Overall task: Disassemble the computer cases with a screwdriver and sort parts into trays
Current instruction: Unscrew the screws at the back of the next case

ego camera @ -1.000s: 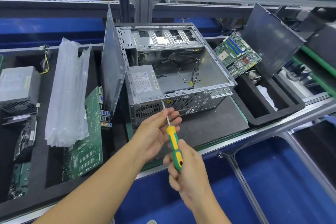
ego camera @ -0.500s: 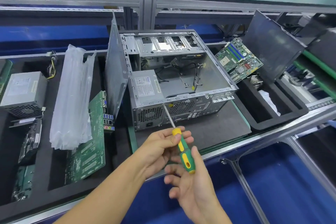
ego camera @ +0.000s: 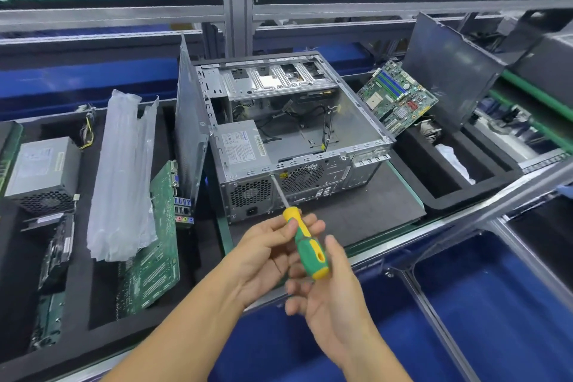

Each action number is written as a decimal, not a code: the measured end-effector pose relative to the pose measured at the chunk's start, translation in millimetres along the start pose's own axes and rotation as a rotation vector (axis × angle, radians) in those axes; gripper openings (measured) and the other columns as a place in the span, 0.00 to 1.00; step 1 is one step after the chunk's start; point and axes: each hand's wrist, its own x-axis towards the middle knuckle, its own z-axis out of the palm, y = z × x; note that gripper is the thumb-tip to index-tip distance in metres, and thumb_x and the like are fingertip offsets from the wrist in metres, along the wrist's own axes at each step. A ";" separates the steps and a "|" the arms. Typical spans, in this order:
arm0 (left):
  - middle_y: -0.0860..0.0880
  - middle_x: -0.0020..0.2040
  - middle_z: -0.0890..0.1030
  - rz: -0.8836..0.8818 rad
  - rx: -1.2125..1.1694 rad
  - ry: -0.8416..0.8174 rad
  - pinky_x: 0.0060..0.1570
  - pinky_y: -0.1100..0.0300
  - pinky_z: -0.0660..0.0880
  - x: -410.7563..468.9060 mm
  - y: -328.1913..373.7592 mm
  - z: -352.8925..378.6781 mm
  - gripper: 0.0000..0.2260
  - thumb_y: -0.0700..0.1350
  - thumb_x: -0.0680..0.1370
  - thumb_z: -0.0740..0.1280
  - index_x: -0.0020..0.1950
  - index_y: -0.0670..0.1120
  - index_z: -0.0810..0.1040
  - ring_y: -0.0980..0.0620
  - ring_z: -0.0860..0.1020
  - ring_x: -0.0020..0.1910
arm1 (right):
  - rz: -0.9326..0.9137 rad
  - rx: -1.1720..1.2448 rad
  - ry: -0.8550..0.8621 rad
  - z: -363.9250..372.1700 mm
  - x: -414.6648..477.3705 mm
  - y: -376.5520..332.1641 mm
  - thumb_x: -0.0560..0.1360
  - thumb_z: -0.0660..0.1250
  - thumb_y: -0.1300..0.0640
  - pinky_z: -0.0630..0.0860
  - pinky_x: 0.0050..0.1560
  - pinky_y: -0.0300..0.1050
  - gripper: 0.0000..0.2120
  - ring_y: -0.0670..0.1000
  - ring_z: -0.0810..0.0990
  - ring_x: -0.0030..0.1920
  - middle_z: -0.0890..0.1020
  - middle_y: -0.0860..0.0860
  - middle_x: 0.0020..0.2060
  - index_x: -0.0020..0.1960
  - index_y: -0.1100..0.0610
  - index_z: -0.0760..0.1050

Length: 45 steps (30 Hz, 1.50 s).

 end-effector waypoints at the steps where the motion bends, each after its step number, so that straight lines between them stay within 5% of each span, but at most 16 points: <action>1: 0.39 0.60 0.82 0.013 -0.005 -0.026 0.48 0.51 0.82 -1.2 0.2 0.5 0.18 0.36 0.74 0.67 0.64 0.34 0.73 0.43 0.82 0.58 | 0.082 0.047 -0.022 0.0 -0.8 -2.6 0.80 0.61 0.41 0.69 0.21 0.42 0.23 0.52 0.73 0.26 0.76 0.58 0.34 0.55 0.61 0.77; 4: 0.40 0.62 0.82 0.035 0.006 -0.069 0.52 0.51 0.81 -4.0 4.5 2.0 0.19 0.37 0.77 0.65 0.67 0.35 0.70 0.44 0.81 0.60 | 0.050 0.091 -0.021 2.4 -1.0 -11.4 0.84 0.58 0.46 0.63 0.17 0.38 0.20 0.50 0.70 0.22 0.76 0.58 0.30 0.53 0.62 0.77; 8: 0.45 0.52 0.83 0.024 0.020 -0.054 0.43 0.57 0.81 -4.8 8.4 1.3 0.15 0.36 0.78 0.64 0.64 0.38 0.73 0.49 0.83 0.50 | 0.086 0.150 -0.150 7.5 -6.0 -17.1 0.78 0.60 0.39 0.67 0.17 0.39 0.27 0.49 0.74 0.24 0.78 0.58 0.31 0.47 0.61 0.86; 12: 0.42 0.62 0.82 -0.014 0.060 -0.016 0.50 0.54 0.81 -4.3 4.3 -1.2 0.17 0.40 0.78 0.64 0.66 0.36 0.72 0.47 0.82 0.58 | 0.008 0.164 -0.074 5.4 -0.8 -7.5 0.82 0.63 0.50 0.65 0.19 0.38 0.16 0.47 0.70 0.24 0.74 0.56 0.31 0.49 0.62 0.81; 15: 0.40 0.61 0.82 -0.025 0.262 0.059 0.55 0.52 0.80 -4.0 1.3 2.6 0.20 0.51 0.78 0.68 0.61 0.38 0.78 0.46 0.82 0.56 | -0.298 -0.278 0.114 2.7 7.3 3.3 0.80 0.66 0.55 0.68 0.23 0.43 0.04 0.49 0.69 0.25 0.74 0.53 0.32 0.49 0.53 0.72; 18: 0.39 0.54 0.84 -0.021 0.287 0.136 0.51 0.50 0.82 0.7 0.9 5.7 0.18 0.47 0.70 0.74 0.55 0.38 0.81 0.46 0.84 0.51 | -0.526 -0.687 0.241 -0.1 11.1 12.8 0.78 0.68 0.55 0.75 0.29 0.46 0.09 0.53 0.77 0.29 0.81 0.45 0.41 0.48 0.43 0.70; 21: 0.41 0.56 0.84 -0.066 0.189 0.109 0.31 0.54 0.80 1.1 3.0 1.6 0.19 0.40 0.72 0.72 0.62 0.38 0.77 0.45 0.85 0.49 | -0.334 -0.271 0.110 3.4 3.1 16.1 0.79 0.69 0.49 0.76 0.28 0.46 0.07 0.51 0.78 0.32 0.82 0.47 0.44 0.55 0.48 0.74; 23: 0.40 0.61 0.82 -0.076 0.129 0.080 0.43 0.49 0.80 0.7 3.2 -5.0 0.21 0.38 0.75 0.68 0.67 0.38 0.71 0.43 0.83 0.56 | -0.014 0.095 -0.037 4.9 -0.8 11.2 0.79 0.64 0.41 0.73 0.24 0.44 0.21 0.51 0.77 0.32 0.81 0.56 0.39 0.59 0.57 0.80; 25: 0.41 0.64 0.81 -0.093 0.158 0.034 0.58 0.46 0.74 -2.5 5.9 -10.1 0.19 0.38 0.79 0.64 0.69 0.38 0.68 0.41 0.80 0.63 | 0.124 0.196 -0.070 2.6 -1.0 5.9 0.80 0.61 0.42 0.69 0.19 0.40 0.23 0.50 0.76 0.27 0.79 0.58 0.34 0.56 0.60 0.83; 27: 0.45 0.62 0.83 -0.125 0.526 0.030 0.64 0.46 0.72 -9.0 16.8 -7.1 0.14 0.44 0.84 0.60 0.67 0.39 0.71 0.44 0.79 0.64 | 0.057 0.131 -0.023 2.7 2.8 5.2 0.82 0.62 0.49 0.67 0.19 0.40 0.16 0.49 0.74 0.26 0.77 0.58 0.32 0.53 0.62 0.81; 29: 0.51 0.50 0.86 -0.067 1.203 0.164 0.60 0.49 0.76 -18.7 38.5 2.2 0.16 0.54 0.85 0.56 0.56 0.45 0.78 0.49 0.83 0.53 | -0.137 -0.018 0.067 2.7 6.4 7.5 0.81 0.65 0.57 0.70 0.21 0.41 0.07 0.49 0.73 0.29 0.76 0.57 0.34 0.51 0.61 0.75; 32: 0.54 0.32 0.79 0.563 1.678 0.435 0.35 0.61 0.72 -21.4 83.5 33.4 0.15 0.57 0.78 0.54 0.38 0.51 0.73 0.56 0.77 0.34 | -0.369 -0.236 0.184 -2.0 8.6 8.9 0.78 0.70 0.63 0.76 0.27 0.44 0.08 0.51 0.75 0.32 0.76 0.56 0.41 0.48 0.51 0.75; 34: 0.56 0.39 0.79 0.775 1.689 0.419 0.38 0.64 0.71 8.3 119.3 55.8 0.11 0.54 0.76 0.54 0.41 0.54 0.74 0.59 0.75 0.39 | -0.405 -0.306 0.193 -1.8 8.2 7.8 0.77 0.70 0.64 0.78 0.30 0.44 0.12 0.56 0.76 0.31 0.75 0.57 0.47 0.46 0.46 0.74; 37: 0.41 0.68 0.71 0.447 1.997 0.531 0.65 0.46 0.69 81.6 161.1 66.7 0.21 0.52 0.82 0.54 0.69 0.41 0.70 0.41 0.70 0.66 | -0.364 -0.281 0.174 3.1 7.0 8.6 0.78 0.69 0.63 0.80 0.31 0.46 0.11 0.52 0.78 0.30 0.74 0.59 0.50 0.51 0.48 0.73; 40: 0.39 0.75 0.66 0.019 2.154 0.679 0.75 0.41 0.52 120.7 164.7 34.8 0.34 0.64 0.82 0.48 0.76 0.40 0.64 0.38 0.63 0.74 | -0.157 -0.068 0.140 7.5 9.5 8.0 0.82 0.65 0.53 0.75 0.23 0.46 0.09 0.52 0.74 0.30 0.77 0.61 0.47 0.58 0.57 0.72; 45: 0.44 0.56 0.82 0.389 2.200 0.791 0.72 0.42 0.55 131.7 145.6 -4.4 0.29 0.65 0.76 0.55 0.59 0.43 0.77 0.42 0.77 0.59 | -0.037 -0.064 0.075 1.4 13.3 2.6 0.85 0.57 0.51 0.65 0.18 0.39 0.18 0.48 0.68 0.24 0.80 0.56 0.34 0.53 0.64 0.77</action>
